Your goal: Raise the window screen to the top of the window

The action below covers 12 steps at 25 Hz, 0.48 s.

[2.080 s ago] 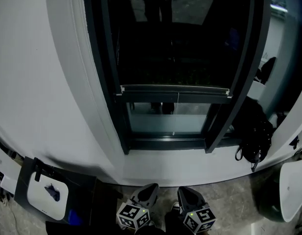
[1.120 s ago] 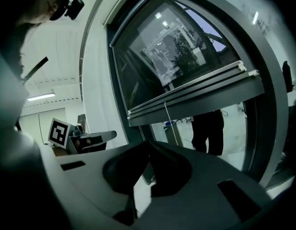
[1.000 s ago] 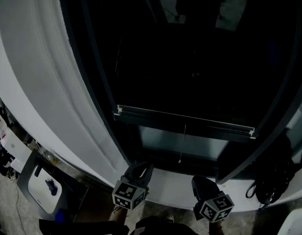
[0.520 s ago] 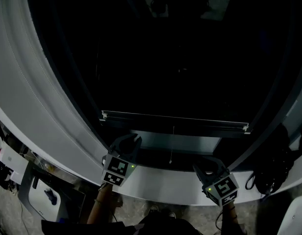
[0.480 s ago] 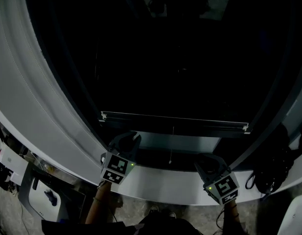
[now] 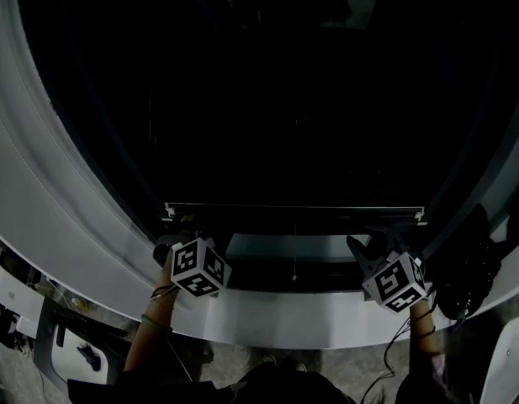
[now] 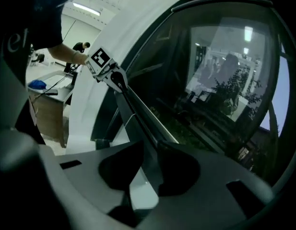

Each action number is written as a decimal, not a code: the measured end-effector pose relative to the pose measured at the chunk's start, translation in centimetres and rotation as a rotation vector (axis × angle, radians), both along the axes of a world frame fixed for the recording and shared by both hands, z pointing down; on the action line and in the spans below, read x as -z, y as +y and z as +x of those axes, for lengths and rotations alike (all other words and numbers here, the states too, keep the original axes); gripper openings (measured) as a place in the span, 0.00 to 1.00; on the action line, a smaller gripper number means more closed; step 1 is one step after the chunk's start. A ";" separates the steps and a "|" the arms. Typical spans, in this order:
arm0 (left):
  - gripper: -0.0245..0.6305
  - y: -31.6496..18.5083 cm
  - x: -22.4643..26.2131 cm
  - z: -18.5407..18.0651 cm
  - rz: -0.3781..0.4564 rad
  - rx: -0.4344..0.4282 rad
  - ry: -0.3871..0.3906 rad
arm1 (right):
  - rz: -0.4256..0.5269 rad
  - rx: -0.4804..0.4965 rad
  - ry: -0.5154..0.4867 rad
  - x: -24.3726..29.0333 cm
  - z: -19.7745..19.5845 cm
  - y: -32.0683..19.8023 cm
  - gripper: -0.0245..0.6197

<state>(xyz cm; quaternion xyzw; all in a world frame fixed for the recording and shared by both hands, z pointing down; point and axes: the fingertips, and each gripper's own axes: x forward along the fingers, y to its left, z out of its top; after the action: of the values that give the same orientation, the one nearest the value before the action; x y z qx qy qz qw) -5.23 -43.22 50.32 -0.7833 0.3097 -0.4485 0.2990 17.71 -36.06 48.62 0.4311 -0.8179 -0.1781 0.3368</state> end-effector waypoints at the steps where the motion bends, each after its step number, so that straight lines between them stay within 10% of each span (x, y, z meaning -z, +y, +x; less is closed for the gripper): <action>1: 0.11 -0.2 -0.1 -0.1 -0.006 -0.004 -0.014 | -0.011 0.000 0.039 -0.2 0.1 -0.4 0.15; 12: 0.11 -0.4 -1.1 -0.2 -0.068 -0.095 -0.179 | -0.118 0.013 0.330 -1.1 1.0 -3.2 0.15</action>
<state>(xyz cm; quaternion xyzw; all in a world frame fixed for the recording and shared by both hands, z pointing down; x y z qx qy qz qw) -5.42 -43.64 51.40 -0.7635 0.2287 -0.5123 0.3199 18.75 -39.27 49.70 0.3702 -0.7633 -0.2003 0.4900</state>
